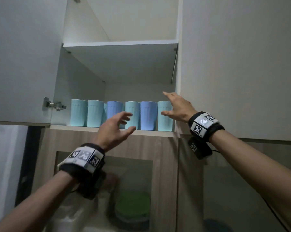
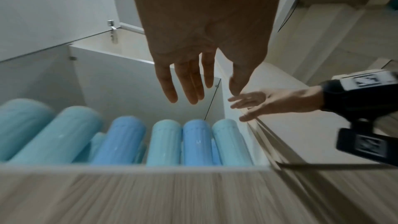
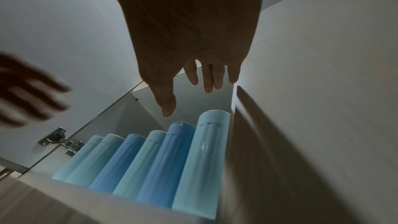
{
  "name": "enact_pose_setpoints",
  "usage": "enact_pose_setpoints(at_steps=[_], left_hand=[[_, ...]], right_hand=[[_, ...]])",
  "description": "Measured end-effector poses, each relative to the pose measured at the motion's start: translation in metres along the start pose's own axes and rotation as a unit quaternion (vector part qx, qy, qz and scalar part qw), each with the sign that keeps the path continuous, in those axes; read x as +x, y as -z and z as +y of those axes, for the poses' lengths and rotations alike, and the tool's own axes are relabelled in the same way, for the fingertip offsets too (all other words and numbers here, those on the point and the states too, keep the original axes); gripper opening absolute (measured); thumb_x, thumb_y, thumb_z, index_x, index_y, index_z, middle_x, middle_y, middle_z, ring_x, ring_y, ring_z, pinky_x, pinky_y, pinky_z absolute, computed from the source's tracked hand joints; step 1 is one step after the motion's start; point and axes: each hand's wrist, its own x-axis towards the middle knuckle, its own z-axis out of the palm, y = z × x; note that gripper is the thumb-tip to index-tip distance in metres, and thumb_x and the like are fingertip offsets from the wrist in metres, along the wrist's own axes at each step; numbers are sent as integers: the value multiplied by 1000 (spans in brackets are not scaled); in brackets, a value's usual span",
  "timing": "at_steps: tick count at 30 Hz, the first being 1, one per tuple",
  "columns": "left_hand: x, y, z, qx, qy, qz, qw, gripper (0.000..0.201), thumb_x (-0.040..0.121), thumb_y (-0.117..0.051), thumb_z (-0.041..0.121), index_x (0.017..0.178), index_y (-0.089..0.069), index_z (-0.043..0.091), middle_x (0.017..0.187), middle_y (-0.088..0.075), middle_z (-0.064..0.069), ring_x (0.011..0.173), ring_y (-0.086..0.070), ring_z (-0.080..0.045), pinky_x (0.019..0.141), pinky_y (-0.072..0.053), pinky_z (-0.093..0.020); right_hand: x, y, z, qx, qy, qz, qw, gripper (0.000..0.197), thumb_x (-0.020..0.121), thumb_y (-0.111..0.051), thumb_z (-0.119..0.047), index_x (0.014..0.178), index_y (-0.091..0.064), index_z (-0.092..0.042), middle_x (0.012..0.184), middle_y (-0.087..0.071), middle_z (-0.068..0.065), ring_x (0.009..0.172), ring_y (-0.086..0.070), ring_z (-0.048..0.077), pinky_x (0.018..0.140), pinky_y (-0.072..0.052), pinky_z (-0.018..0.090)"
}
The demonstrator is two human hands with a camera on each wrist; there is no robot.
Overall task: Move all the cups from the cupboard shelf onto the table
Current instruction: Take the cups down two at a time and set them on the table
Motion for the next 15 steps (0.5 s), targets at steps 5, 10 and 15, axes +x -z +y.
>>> enact_pose_setpoints(at_steps=[5,10,15], left_hand=[[101,-26,21,66,-50,13,996,54,81,-67,32,131,-49,22,129,-60,0,118,-57,-17,97,-48,-35],[149,-51,18,185,-58,-57,979,67,83,-64,30,143,-34,23,144,-48,-2,132,-46,-21,114,-31,-46],[165,-66,6,215,-40,-109,970,66,82,-63,22,142,-36,20,142,-50,-3,134,-44,-21,116,-13,-61]], right_hand=[[32,-13,7,-7,8,-18,1000,83,85,-66,-40,152,-20,-21,151,-38,8,142,-31,33,117,-23,41],[45,-27,11,-76,19,-14,997,85,86,-64,-41,152,-18,-16,143,-48,11,137,-41,26,124,-3,40],[43,-31,6,-138,10,-24,990,77,89,-59,-39,151,-21,-15,137,-56,10,131,-50,21,122,4,40]])
